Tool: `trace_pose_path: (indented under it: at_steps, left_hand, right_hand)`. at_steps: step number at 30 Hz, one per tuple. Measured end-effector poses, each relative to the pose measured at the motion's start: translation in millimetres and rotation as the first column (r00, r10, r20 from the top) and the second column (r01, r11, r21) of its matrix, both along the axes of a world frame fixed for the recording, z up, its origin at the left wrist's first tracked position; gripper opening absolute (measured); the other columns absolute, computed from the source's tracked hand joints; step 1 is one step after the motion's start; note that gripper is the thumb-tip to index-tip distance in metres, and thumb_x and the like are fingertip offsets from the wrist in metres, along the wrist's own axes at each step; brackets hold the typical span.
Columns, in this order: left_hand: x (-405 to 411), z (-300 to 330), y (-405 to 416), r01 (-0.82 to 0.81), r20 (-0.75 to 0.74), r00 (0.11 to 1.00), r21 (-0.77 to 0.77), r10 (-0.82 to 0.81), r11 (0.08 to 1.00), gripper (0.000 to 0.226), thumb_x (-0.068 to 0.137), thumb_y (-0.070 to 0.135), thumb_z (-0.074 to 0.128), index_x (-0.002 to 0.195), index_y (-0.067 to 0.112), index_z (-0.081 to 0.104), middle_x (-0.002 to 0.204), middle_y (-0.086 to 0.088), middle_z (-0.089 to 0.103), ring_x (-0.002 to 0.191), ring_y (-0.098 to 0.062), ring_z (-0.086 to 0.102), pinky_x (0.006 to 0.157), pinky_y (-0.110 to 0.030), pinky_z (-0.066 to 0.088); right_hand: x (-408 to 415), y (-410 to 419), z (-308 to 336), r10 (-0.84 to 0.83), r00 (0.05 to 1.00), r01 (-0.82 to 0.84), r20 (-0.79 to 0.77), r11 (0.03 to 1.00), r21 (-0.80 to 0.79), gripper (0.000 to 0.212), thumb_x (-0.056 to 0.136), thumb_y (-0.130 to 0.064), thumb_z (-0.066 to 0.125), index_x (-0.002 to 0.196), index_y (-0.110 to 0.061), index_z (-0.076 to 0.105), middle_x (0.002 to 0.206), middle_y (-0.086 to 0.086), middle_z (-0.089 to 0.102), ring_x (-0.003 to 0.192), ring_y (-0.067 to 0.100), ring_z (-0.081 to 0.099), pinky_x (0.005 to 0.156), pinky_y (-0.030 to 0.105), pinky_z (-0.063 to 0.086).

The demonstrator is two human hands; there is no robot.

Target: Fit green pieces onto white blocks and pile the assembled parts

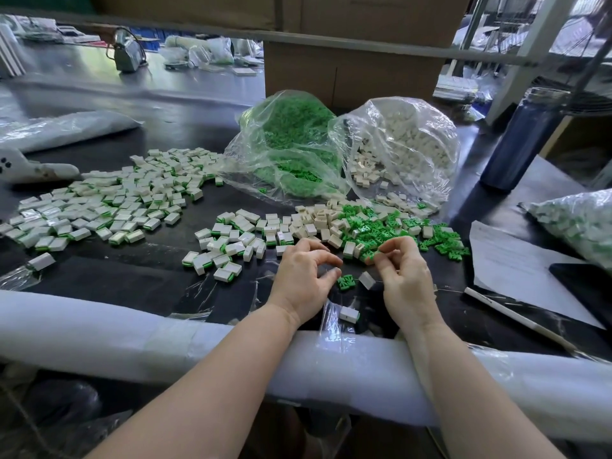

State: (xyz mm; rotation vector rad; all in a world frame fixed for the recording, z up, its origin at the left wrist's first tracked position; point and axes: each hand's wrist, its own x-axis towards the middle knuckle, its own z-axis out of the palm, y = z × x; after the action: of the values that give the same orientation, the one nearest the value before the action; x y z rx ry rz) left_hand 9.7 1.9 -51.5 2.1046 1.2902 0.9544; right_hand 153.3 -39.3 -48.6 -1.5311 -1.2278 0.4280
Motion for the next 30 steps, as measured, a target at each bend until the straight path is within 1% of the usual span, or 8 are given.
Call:
trace_pose_path:
  at_steps: [4,9,12,14,19,22,25,30]
  left_hand:
    - [0.4,-0.8,-0.5,0.023,-0.017,1.000,0.000,-0.023,1.000,0.015,0.083,0.017,0.067,0.098,0.015,0.071,0.102,0.008,0.047,0.108,-0.011,0.041,0.090,-0.008,0.023]
    - [1.1,-1.7,0.4,0.040,-0.044,0.998,-0.010,-0.040,0.999,0.015,0.084,0.017,0.067,0.099,0.015,0.070,0.100,0.009,0.046,0.108,-0.013,0.042,0.089,-0.010,0.027]
    - [1.0,-0.4,-0.8,0.054,-0.034,0.998,-0.016,-0.055,0.998,0.014,0.083,0.018,0.067,0.097,0.016,0.071,0.102,0.007,0.048,0.110,-0.015,0.043,0.097,-0.022,0.033]
    - [2.1,0.3,-3.4,0.108,-0.064,0.992,0.010,-0.107,0.994,0.012,0.084,0.024,0.066,0.095,0.021,0.071,0.109,0.006,0.051,0.113,-0.014,0.040,0.100,-0.027,0.029]
    - [8.3,1.3,-5.7,0.305,-0.191,0.932,-0.041,-0.307,0.951,0.029,0.094,0.043,0.044,0.096,0.033,0.071,0.136,0.021,0.044,0.126,-0.004,0.022,0.092,-0.019,0.009]
    - [8.4,0.0,-4.2,0.347,-0.212,0.910,-0.076,-0.355,0.935,0.034,0.097,0.040,0.038,0.101,0.033,0.071,0.127,0.023,0.054,0.126,0.000,0.028,0.100,-0.022,0.007]
    - [6.4,-1.1,-3.7,0.309,-0.090,0.947,-0.026,-0.310,0.951,0.023,0.092,0.033,0.054,0.097,0.023,0.074,0.110,0.014,0.066,0.112,-0.003,0.045,0.102,-0.025,0.023]
    - [1.0,1.7,-3.0,0.074,0.156,0.986,-0.107,-0.057,0.991,0.012,0.076,0.016,0.075,0.079,0.018,0.064,0.080,0.007,0.065,0.078,-0.010,0.060,0.075,-0.018,0.049]
  right_hand:
    - [2.2,1.2,-3.4,-0.030,0.999,0.032,0.035,0.997,-0.065,0.016,0.093,-0.011,0.054,0.084,-0.022,0.047,0.081,0.001,0.067,0.077,0.014,0.060,0.058,0.006,0.037]
    - [2.1,1.3,-3.4,-0.044,0.997,0.048,0.061,0.996,-0.072,0.013,0.091,-0.011,0.057,0.085,-0.020,0.050,0.077,-0.002,0.064,0.075,0.016,0.057,0.065,0.025,0.039]
    - [2.6,0.6,-2.4,-0.079,0.992,0.083,0.098,0.996,-0.042,0.012,0.088,-0.009,0.061,0.084,-0.017,0.054,0.073,-0.010,0.056,0.072,0.011,0.053,0.070,0.026,0.041]
    - [2.7,0.7,-2.2,-0.108,0.988,0.110,0.107,0.994,-0.015,0.012,0.087,-0.007,0.061,0.084,-0.016,0.054,0.073,-0.012,0.055,0.072,0.012,0.053,0.070,0.024,0.040]
    - [3.2,0.6,-2.1,-0.136,0.985,0.136,0.104,0.991,0.004,0.015,0.088,-0.004,0.060,0.082,-0.017,0.054,0.073,-0.009,0.054,0.071,0.012,0.053,0.068,0.021,0.038]
    - [3.6,0.6,-2.1,-0.137,0.985,0.137,0.103,0.991,0.007,0.015,0.088,-0.004,0.060,0.083,-0.017,0.054,0.075,-0.005,0.056,0.072,0.013,0.054,0.067,0.020,0.038]
    - [4.2,1.0,-2.9,-0.124,0.990,0.124,0.064,0.992,0.008,0.015,0.088,-0.004,0.060,0.087,-0.019,0.057,0.076,-0.005,0.058,0.070,0.009,0.055,0.061,0.013,0.039]
    - [4.8,-0.4,-1.2,-0.029,1.000,0.029,-0.005,1.000,0.005,0.019,0.085,-0.002,0.064,0.087,-0.021,0.065,0.078,-0.011,0.064,0.076,0.007,0.061,0.071,0.008,0.045]
